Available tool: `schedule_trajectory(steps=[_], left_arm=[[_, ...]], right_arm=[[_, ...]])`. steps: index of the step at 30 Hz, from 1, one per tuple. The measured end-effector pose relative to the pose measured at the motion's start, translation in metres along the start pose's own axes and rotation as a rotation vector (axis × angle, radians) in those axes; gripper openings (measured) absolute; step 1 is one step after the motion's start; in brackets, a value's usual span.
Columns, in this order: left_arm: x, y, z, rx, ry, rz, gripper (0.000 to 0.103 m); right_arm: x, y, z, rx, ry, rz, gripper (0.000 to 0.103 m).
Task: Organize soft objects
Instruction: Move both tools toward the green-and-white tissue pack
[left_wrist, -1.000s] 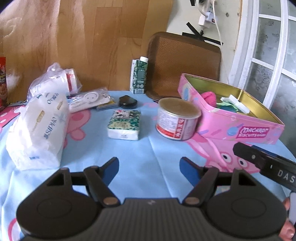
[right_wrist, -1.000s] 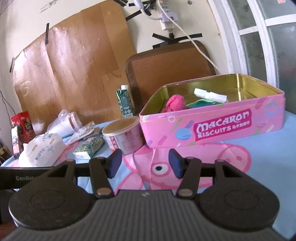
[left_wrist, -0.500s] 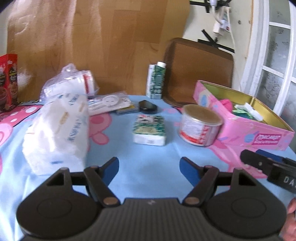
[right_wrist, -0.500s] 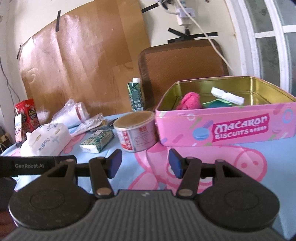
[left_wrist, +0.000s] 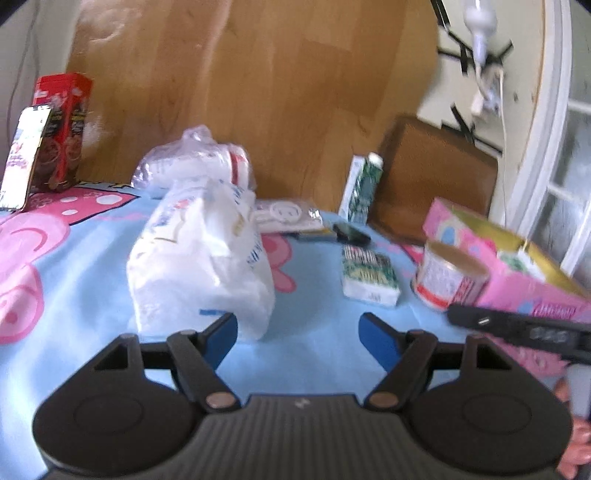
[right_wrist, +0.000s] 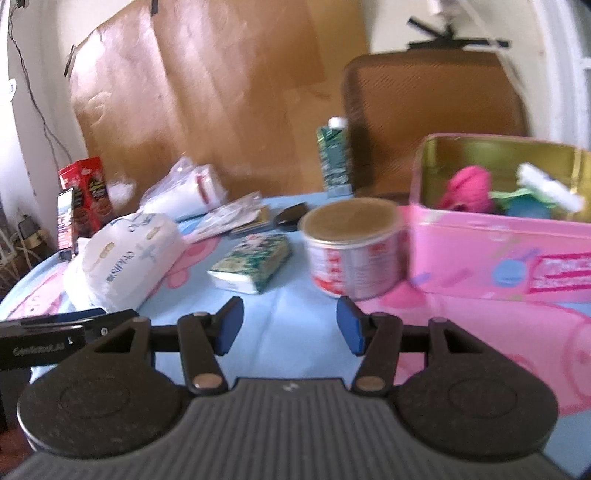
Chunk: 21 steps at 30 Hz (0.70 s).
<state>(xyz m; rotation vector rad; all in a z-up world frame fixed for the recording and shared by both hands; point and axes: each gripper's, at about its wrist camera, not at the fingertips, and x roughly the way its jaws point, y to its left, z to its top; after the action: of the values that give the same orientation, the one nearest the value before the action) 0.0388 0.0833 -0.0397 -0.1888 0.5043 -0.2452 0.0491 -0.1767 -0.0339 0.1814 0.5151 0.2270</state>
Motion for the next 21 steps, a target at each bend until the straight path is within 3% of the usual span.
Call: schedule_trajectory(steps=[7,10,21], left_arm=[[-0.009,0.011,0.000,-0.064,-0.069,0.008,0.075],[-0.009,0.015,0.000,-0.080,-0.074,0.000,0.076],[-0.008,0.017,-0.001,-0.087,-0.084,-0.001,0.076]], right_arm=[[0.040,0.025,0.010,-0.048,0.058,0.043,0.062],[0.053,0.034,0.012,-0.074,0.071,0.047,0.069],[0.089,0.041,0.021,-0.078,0.123,0.015,0.076]])
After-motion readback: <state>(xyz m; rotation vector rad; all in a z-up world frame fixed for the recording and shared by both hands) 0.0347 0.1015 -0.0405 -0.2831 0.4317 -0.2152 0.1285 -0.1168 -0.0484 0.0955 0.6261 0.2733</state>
